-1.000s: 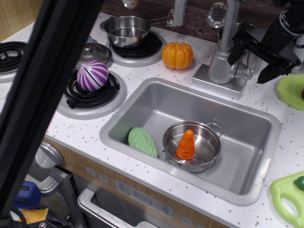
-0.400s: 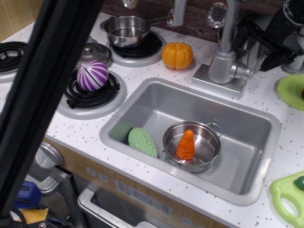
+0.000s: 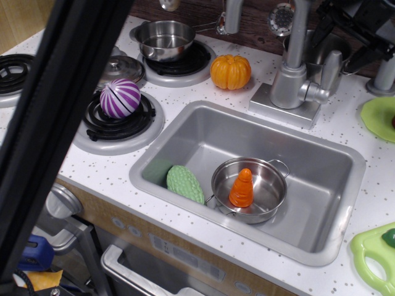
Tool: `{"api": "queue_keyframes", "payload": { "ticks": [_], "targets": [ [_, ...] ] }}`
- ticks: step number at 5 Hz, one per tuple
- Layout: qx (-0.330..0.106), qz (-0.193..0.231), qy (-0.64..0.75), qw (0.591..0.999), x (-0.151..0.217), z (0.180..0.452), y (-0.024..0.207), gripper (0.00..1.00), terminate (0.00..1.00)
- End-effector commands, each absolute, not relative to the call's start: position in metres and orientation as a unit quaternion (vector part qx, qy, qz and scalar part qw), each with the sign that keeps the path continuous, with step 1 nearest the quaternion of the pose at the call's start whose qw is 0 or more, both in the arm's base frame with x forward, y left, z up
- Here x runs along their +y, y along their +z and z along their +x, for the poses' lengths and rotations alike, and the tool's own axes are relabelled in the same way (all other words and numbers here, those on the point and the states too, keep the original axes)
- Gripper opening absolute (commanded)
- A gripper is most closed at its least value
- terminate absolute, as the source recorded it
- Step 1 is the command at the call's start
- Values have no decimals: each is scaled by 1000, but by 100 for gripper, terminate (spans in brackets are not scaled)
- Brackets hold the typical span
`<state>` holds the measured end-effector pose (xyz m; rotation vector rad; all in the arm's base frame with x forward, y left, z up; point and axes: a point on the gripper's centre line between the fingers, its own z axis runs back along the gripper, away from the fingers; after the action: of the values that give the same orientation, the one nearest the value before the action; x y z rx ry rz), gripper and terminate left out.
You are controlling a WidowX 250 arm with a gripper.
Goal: Turn lever vertical to front
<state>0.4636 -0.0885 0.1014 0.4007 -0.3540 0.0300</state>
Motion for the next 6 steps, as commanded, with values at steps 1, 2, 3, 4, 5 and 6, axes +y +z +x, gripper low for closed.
{"api": "queue_keyframes", "payload": {
  "ticks": [1,2,3,4,5,6],
  "targets": [
    [-203,162,42,965,-90,465,126,0,0],
    [-202,150,50,966,-91,461,120,0,0],
    [-195,132,68,970,-92,454,118,0,0],
    [-140,125,126,974,-101,440,116,0,0],
    [-129,119,142,974,-104,430,106,0,0],
    [-123,81,145,978,-99,423,96,0,0]
  ]
}}
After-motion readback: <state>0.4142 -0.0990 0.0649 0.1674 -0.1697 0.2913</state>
